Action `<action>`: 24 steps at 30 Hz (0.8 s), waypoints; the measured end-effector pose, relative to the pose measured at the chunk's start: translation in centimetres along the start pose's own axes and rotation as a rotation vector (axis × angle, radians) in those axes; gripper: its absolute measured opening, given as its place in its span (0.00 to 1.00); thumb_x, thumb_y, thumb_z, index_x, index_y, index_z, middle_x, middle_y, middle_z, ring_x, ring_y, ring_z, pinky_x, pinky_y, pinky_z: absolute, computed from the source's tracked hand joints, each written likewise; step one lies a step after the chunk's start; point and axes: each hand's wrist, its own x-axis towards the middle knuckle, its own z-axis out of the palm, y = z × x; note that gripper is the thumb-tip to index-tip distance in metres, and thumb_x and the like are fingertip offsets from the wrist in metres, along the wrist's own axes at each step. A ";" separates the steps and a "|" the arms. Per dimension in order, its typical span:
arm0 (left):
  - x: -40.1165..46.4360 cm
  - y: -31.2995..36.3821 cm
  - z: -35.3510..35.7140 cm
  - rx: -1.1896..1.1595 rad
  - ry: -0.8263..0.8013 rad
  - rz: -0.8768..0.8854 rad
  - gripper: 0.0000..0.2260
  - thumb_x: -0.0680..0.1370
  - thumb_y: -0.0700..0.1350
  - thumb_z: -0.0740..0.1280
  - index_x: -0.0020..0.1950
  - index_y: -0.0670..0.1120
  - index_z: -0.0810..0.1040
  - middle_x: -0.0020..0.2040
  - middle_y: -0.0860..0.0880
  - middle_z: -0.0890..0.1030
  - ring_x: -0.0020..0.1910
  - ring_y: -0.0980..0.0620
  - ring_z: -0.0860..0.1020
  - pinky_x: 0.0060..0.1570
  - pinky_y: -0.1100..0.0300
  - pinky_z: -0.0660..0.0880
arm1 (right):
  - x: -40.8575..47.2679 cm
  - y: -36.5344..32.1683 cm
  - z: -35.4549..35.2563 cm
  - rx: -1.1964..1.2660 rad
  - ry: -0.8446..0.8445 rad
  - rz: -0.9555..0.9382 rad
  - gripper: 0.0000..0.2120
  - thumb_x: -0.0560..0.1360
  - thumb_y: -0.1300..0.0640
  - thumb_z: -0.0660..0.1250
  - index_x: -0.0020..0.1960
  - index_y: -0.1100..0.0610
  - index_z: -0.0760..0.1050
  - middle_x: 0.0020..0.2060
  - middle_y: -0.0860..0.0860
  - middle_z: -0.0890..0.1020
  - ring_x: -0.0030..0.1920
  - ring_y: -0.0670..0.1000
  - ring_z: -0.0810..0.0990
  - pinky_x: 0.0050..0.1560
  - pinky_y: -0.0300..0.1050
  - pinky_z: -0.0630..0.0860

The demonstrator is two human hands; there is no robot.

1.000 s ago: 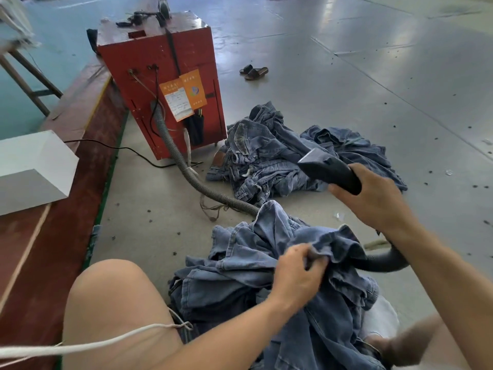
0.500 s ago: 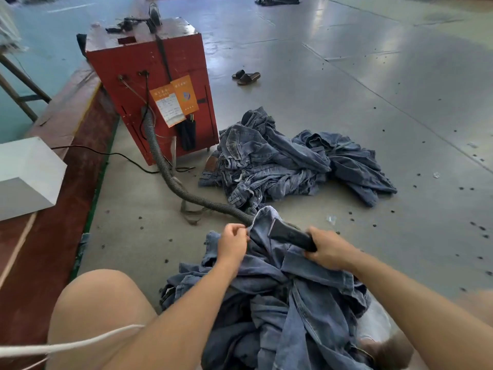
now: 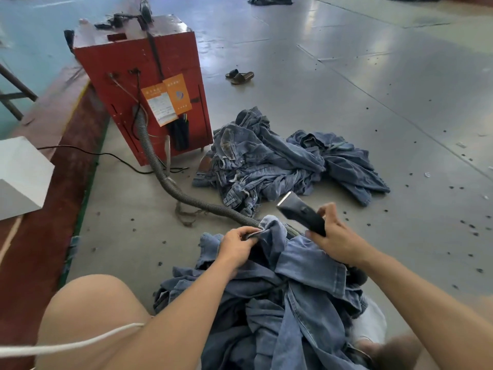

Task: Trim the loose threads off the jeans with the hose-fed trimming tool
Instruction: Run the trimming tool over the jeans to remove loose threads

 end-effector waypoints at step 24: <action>-8.9 1.3 5.3 -0.238 -0.119 -0.165 0.28 0.76 0.49 0.77 0.66 0.49 0.63 0.61 0.49 0.74 0.46 0.58 0.79 0.36 0.68 0.76 | 0.3 -1.4 -2.7 -0.105 0.077 0.060 0.16 0.76 0.38 0.72 0.51 0.47 0.71 0.39 0.48 0.81 0.36 0.49 0.81 0.36 0.45 0.73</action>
